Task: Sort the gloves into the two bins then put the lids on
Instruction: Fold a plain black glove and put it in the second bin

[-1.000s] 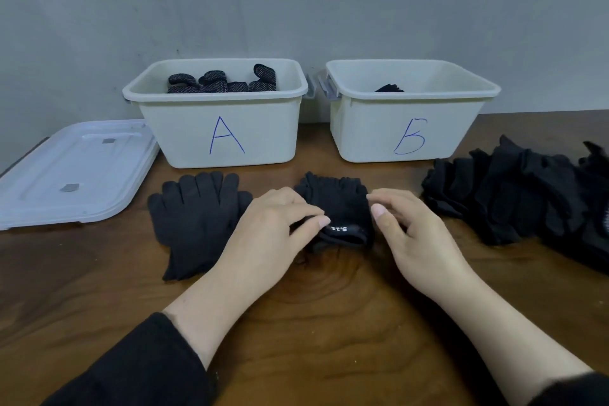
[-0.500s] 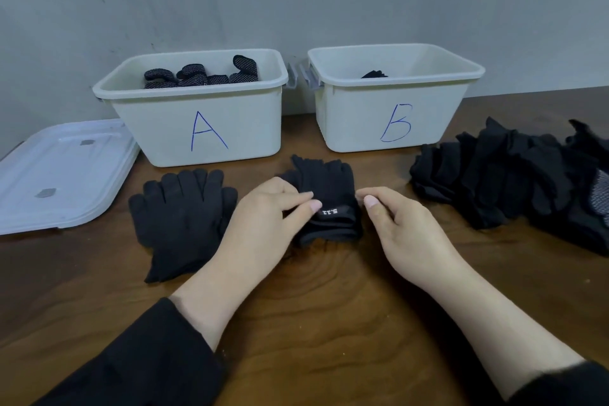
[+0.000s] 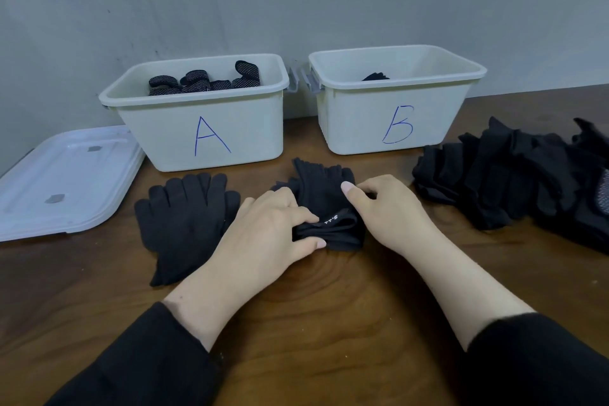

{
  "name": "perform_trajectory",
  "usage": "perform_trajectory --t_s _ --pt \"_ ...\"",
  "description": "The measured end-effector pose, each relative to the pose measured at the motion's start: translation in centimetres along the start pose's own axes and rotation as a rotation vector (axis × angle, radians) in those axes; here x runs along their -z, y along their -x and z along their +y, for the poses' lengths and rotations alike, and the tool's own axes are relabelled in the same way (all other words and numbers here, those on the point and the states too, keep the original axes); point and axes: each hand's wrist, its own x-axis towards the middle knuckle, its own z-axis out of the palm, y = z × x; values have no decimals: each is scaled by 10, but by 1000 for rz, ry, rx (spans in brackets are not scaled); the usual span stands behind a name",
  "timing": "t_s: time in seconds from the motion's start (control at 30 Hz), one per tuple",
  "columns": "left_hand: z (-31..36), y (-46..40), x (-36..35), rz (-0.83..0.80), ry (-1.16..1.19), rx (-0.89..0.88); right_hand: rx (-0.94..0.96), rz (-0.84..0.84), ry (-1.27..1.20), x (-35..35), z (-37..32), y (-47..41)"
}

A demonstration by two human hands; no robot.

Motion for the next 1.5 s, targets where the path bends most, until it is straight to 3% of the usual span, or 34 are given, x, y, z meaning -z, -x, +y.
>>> perform_trajectory --t_s 0.23,0.33,0.43,0.57,0.77,0.87,0.93,1.23,1.5 --pt "-7 -8 -1 -10 19 -30 -70 11 18 -5 -10 -10" --pt "-7 -3 2 -27 90 -20 -64 20 -164 -5 -9 -9" --pt "-2 2 3 149 339 67 -34 102 -449 0 -12 -5" --pt "2 -7 -2 338 628 328 -107 123 -865 5 -20 3" --pt "12 -31 -14 233 1070 520 -113 124 -1175 16 -28 8" --pt "20 -42 -16 180 1413 491 -100 89 -1220 21 -29 9" --pt "26 -48 -13 144 1508 441 -99 88 -1205 23 -27 9" --pt "30 -64 -12 230 1579 437 -121 -3 -1281 29 -25 3" --pt "22 -70 -10 424 1705 479 -217 -272 -1285 18 -30 8"
